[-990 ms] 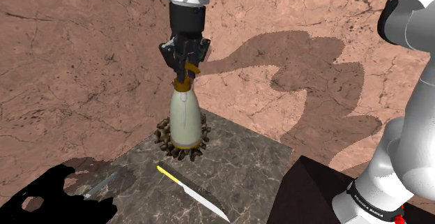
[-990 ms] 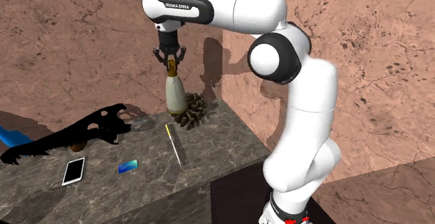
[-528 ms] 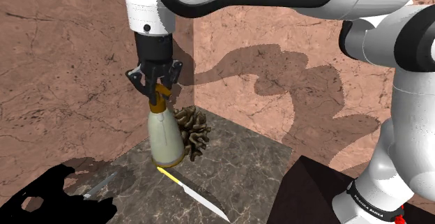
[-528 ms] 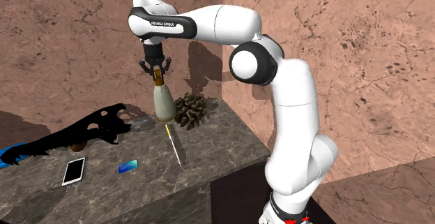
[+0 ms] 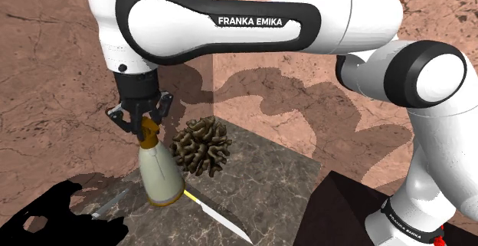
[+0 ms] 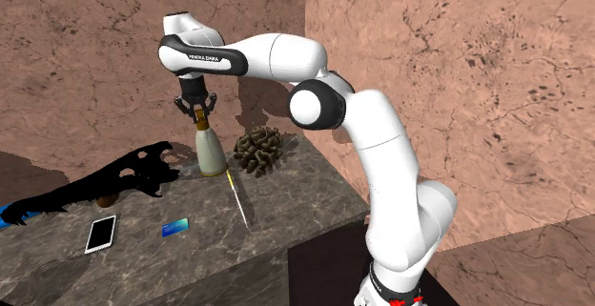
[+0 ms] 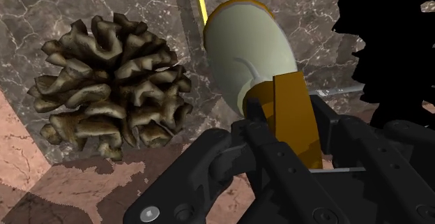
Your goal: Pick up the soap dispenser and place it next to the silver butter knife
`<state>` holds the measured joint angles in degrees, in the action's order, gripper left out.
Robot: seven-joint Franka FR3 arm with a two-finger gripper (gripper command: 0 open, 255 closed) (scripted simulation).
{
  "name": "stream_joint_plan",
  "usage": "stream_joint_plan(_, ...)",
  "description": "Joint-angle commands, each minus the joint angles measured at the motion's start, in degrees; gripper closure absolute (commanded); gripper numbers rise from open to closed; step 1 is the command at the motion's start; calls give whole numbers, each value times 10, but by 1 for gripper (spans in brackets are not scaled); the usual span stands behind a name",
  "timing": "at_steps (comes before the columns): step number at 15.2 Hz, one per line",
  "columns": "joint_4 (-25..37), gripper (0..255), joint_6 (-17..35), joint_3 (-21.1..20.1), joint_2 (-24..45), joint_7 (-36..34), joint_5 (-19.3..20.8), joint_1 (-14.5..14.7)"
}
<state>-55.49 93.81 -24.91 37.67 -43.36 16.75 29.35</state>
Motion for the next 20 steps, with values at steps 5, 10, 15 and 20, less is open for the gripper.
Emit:
stream_joint_plan(5, -54, 255, 51, 0, -2, -8, 1, -8)
stream_joint_plan(10, -100, 255, 92, 0, -6, -12, 1, -17)
stream_joint_plan(15, -121, 255, 112, 1, -6, -15, 2, -20)
stream_joint_plan(20, -121, 255, 112, 1, -6, -15, 2, -20)
